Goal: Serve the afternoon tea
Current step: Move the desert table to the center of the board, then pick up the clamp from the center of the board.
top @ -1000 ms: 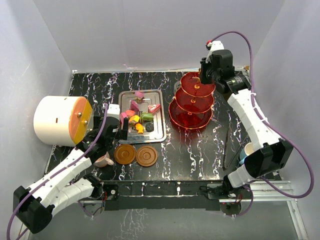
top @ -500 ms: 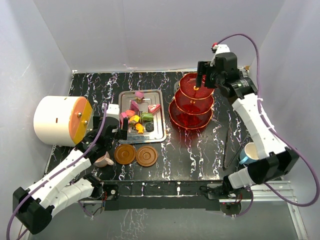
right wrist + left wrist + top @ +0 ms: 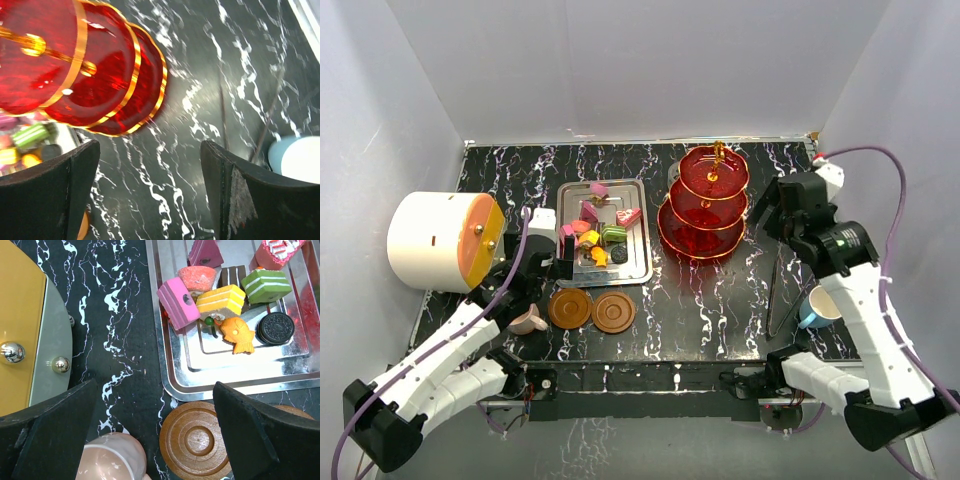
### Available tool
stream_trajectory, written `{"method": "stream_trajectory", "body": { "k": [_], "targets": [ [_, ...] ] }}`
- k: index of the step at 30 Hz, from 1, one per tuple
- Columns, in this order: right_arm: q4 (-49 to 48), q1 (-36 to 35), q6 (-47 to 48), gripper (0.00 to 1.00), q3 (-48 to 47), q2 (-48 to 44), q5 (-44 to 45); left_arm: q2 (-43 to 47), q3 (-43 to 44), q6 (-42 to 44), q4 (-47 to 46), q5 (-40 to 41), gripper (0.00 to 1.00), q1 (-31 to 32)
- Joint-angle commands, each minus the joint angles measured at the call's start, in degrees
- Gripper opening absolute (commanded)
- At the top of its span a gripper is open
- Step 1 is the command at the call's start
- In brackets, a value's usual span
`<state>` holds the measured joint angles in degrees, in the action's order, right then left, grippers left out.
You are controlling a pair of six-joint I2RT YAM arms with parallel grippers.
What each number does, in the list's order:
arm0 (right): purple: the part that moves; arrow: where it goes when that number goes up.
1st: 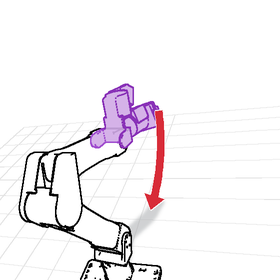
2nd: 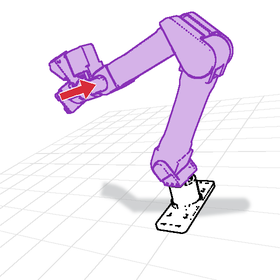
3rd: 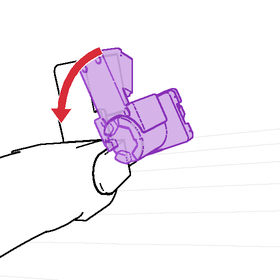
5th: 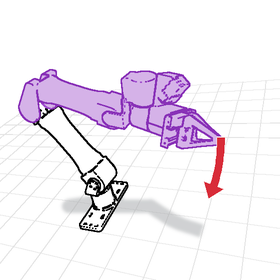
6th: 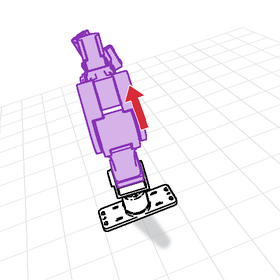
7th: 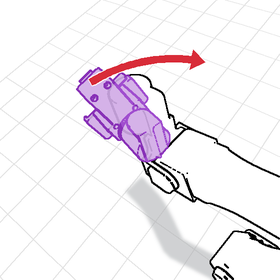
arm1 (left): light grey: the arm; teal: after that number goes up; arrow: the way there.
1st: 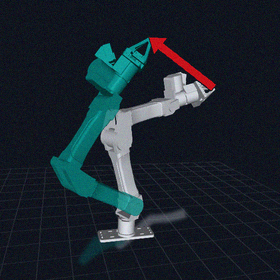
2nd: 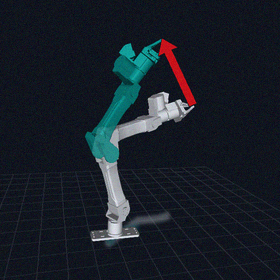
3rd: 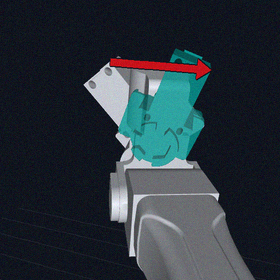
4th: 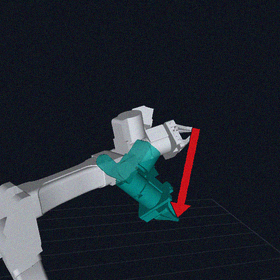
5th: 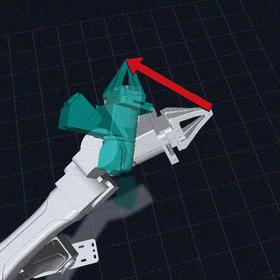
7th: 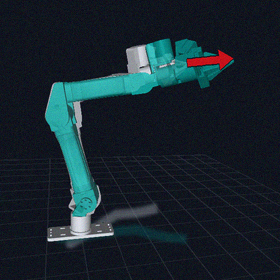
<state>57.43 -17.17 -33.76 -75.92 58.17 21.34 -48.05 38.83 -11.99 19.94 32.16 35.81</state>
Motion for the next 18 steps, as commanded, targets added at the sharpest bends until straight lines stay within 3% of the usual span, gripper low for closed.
{"method": "stream_trajectory", "body": {
  "k": [1, 3, 7, 15, 18],
  "targets": [
    [7.4, 0.3, -11.9, 0.75, 5.7, 2.8, 5.7, 1.2, 0.7, -0.1, 0.2, 0.4, 0.99, 0.0],
    [4.9, 1.1, -13.1, 0.69, 9.8, 3.1, 4.7, 1.3, 0.8, -0.4, 0.3, 0.8, 0.99, 0.0],
    [-3.4, 4.5, -11.6, 0.69, 18.2, 5.8, -3.5, 1.7, 0.6, -0.2, 0.2, 0.9, 0.99, 0.0],
    [-13.7, 11.1, -12.2, 0.65, 27.0, 12.5, 1.9, 1.9, 0.4, 0.1, -0.1, 1.2, 0.99, 0.0],
    [-12.9, 14.2, -10.1, 0.69, 24.4, 15.5, -2.8, 1.9, 0.3, 0.1, 0.1, 1.2, 0.99, 0.0]
  ]
}}
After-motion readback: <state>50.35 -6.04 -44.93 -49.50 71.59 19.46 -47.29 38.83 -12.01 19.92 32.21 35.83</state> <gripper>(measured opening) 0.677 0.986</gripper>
